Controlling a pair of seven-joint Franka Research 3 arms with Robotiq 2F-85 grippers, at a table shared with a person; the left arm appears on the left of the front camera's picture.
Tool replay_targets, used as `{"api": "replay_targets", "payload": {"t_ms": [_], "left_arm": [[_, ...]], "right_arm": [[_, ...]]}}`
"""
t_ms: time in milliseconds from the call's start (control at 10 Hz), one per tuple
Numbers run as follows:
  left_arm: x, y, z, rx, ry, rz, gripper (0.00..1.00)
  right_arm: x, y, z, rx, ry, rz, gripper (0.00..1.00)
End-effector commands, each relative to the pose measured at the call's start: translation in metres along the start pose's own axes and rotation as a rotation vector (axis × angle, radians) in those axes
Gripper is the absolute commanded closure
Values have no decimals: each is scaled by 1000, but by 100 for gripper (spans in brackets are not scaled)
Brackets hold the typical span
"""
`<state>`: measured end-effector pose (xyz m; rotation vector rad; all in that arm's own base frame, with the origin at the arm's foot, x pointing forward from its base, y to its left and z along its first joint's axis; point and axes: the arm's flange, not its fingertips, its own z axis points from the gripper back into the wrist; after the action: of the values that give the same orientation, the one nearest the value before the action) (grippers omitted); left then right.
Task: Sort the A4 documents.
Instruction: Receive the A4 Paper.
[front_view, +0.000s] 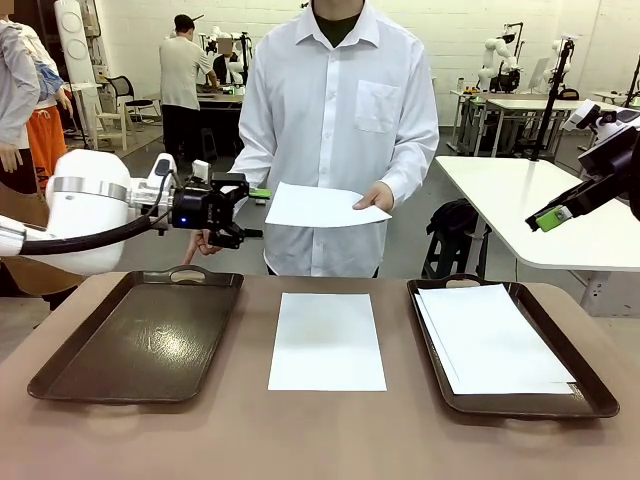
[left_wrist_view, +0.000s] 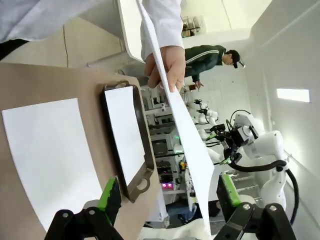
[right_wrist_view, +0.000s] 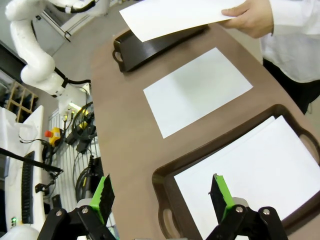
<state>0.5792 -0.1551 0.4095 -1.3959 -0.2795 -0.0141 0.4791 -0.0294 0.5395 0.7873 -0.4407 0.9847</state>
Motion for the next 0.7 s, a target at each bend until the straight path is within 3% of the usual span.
{"api": "replay_targets", "payload": {"t_ms": [0,600], "left_arm": [[51,7,-30,-37,23,30,0],[66,-10,-55,-39,53,14,0]], "right_arm": [[0,0,-2,2,-1,2,0],[0,0,-2,2,-1,2,0]]}}
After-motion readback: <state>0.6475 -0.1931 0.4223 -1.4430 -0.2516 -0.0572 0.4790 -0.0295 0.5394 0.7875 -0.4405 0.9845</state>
